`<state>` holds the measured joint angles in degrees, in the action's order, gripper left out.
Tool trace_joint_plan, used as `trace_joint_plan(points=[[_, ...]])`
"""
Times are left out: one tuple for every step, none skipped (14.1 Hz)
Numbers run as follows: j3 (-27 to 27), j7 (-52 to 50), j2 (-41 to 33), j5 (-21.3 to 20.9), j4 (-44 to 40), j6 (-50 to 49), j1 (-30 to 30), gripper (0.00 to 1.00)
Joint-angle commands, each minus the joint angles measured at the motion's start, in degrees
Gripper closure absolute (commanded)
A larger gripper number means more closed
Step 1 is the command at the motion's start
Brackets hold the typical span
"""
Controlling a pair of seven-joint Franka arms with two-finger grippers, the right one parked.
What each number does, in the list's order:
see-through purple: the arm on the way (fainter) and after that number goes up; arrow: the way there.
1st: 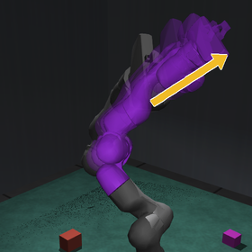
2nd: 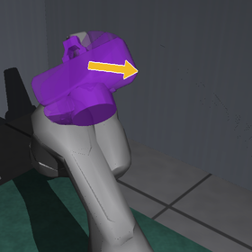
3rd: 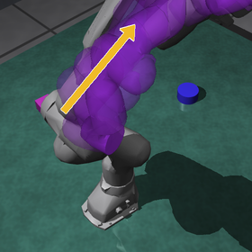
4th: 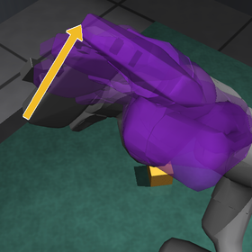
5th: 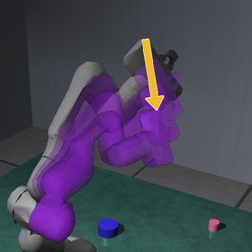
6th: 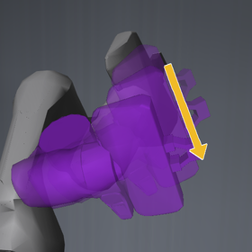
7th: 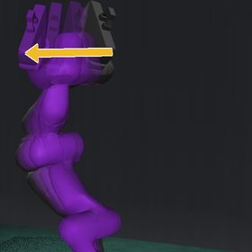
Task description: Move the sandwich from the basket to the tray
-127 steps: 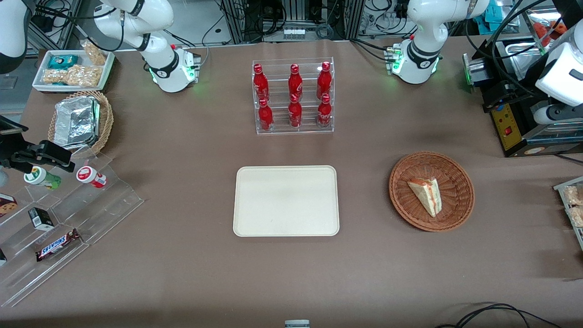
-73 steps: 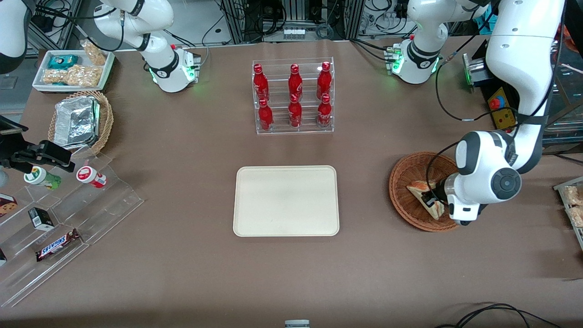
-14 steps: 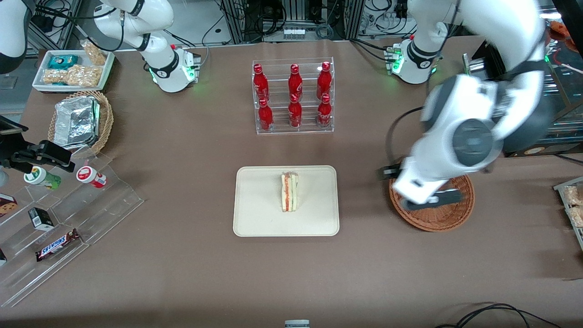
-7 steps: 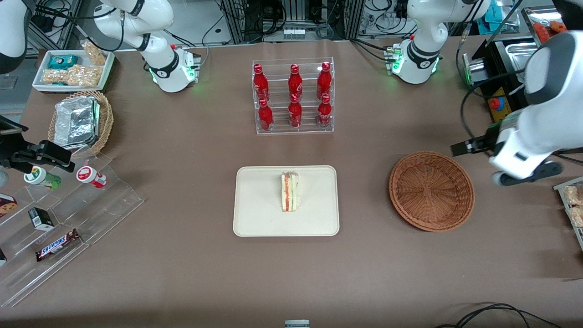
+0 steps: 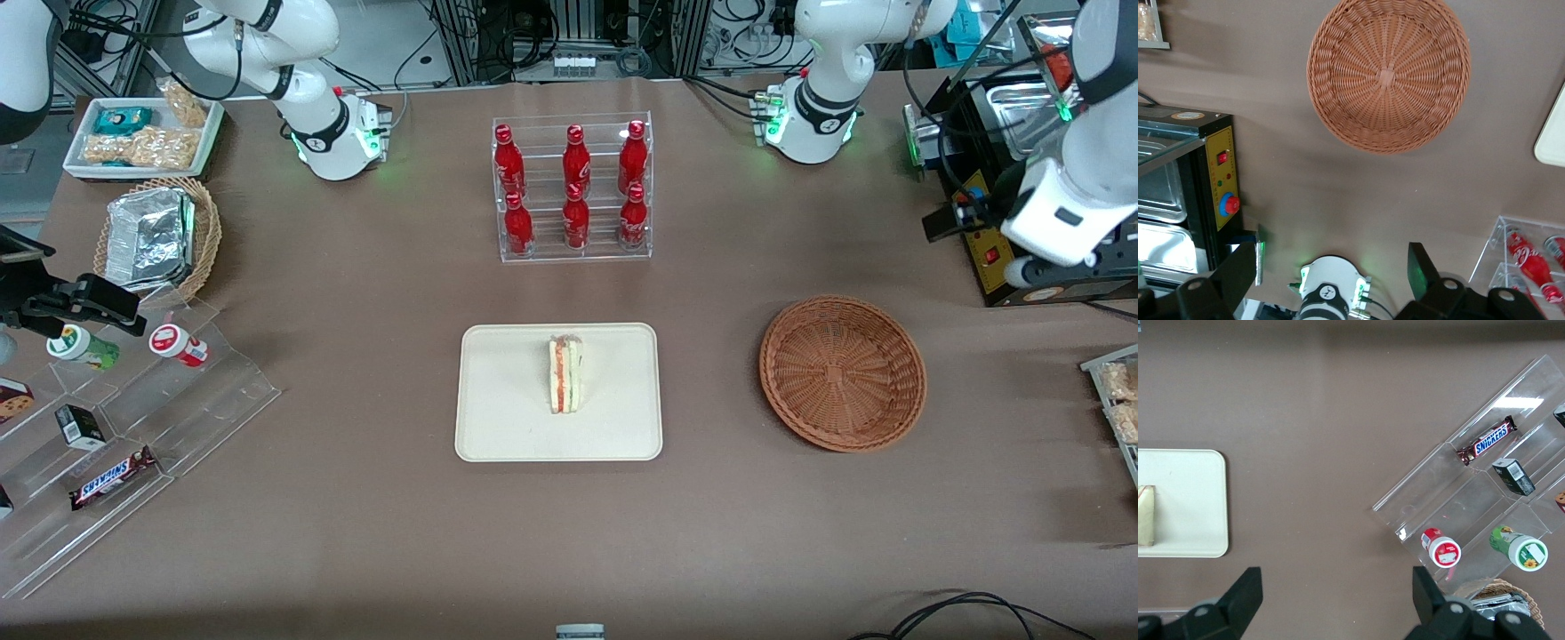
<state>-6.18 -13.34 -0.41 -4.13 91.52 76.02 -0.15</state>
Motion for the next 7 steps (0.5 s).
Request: trace_joint_plan(points=[[-0.24, 7.25, -2.40, -1.32, 2.00, -0.52, 0.15, 0.00], [-0.24, 7.63, -2.31, -1.32, 1.48, -1.05, 0.15, 0.00], [-0.24, 7.37, -1.88, -1.23, -0.09, -1.31, 0.15, 0.00], [-0.32, 7.19, -1.70, -1.14, -1.50, -1.92, 0.24, 0.00], [-0.32, 7.28, -1.70, -0.71, -2.65, -2.89, 0.24, 0.00], [-0.32, 7.36, -1.70, -0.35, -4.49, -3.77, 0.24, 0.00], [-0.32, 7.71, -1.61, -0.79, -6.07, -4.65, 0.24, 0.00]])
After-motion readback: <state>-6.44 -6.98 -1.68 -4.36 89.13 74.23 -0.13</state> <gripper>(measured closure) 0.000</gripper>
